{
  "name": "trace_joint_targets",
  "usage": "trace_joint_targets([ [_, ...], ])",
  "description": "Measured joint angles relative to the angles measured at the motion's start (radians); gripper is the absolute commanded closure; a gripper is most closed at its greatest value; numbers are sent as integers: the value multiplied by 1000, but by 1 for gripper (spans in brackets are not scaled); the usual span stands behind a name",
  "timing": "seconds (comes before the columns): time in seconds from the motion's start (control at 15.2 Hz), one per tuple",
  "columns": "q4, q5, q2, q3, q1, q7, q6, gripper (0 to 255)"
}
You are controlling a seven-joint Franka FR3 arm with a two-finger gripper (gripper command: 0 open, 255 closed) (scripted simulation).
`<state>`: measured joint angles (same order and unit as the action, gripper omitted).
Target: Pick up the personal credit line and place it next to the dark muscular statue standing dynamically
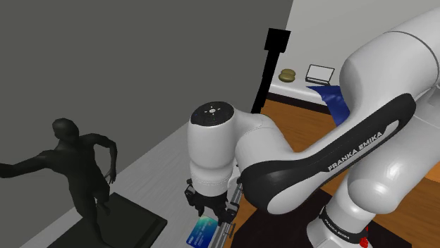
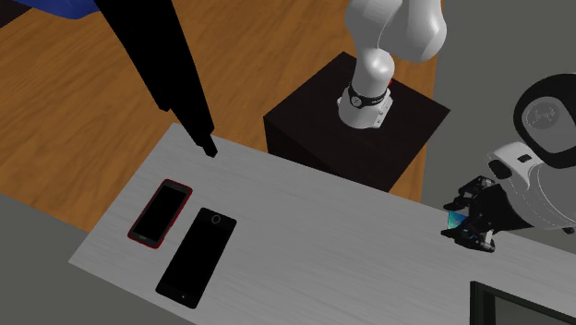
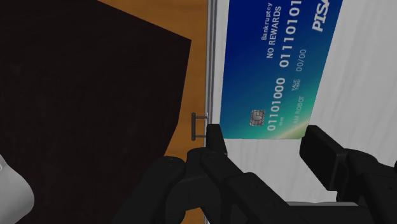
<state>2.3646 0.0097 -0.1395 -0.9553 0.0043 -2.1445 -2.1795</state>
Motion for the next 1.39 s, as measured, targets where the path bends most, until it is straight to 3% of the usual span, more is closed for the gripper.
trace_joint_targets([
  [0.33,2,-2,2,-1,0,-1,-4,255],
  [0.4,2,-2,2,-1,0,-1,-4,0],
  [0.79,2,-2,2,-1,0,-1,-4,0],
  [1.12,-68,61,-75,31,21,49,115,0],
  [1.39,-78,66,-81,33,23,52,130,0],
])
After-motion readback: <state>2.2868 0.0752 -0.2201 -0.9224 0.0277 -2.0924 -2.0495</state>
